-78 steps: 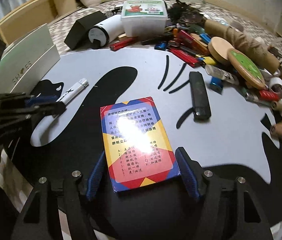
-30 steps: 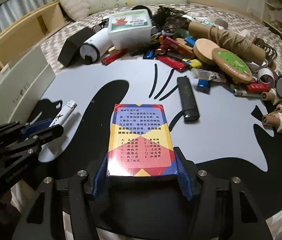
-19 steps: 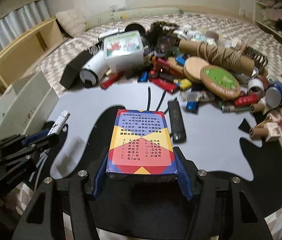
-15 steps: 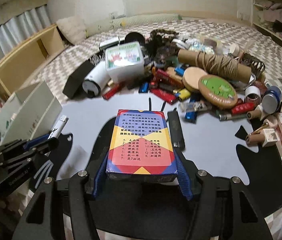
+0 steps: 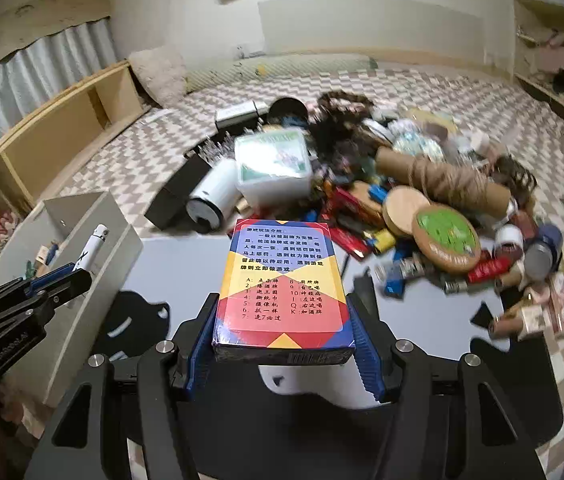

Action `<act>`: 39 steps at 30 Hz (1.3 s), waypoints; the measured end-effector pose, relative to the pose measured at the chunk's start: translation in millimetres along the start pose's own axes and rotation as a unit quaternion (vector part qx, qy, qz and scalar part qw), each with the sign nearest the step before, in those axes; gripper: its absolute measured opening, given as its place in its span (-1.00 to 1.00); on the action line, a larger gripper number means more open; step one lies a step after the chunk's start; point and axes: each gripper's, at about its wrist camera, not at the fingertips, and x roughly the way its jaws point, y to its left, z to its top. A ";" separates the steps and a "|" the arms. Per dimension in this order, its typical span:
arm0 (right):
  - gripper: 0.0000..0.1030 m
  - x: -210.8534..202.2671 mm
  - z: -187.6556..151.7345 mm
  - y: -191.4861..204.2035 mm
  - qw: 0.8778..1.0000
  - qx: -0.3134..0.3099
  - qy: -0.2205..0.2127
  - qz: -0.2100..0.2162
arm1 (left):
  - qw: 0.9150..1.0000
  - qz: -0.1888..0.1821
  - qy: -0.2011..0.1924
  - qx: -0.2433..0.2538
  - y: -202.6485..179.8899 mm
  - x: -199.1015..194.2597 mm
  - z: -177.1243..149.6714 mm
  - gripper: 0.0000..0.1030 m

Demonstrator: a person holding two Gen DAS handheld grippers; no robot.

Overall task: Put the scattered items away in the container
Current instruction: 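Carry the lighter and card box in both tools over the white box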

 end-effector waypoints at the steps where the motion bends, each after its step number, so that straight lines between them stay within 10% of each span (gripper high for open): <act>1: 0.19 -1.5 3.8 2.9 1.000 -0.003 -0.003 0.002 | 1.000 0.001 -0.008 -0.003 3.4 -5.2 3.1 -0.59; 39: 0.19 4.3 71.1 161.7 0.990 -0.083 -0.050 0.106 | 0.984 0.105 -0.089 -0.116 149.3 -97.7 6.8 -0.59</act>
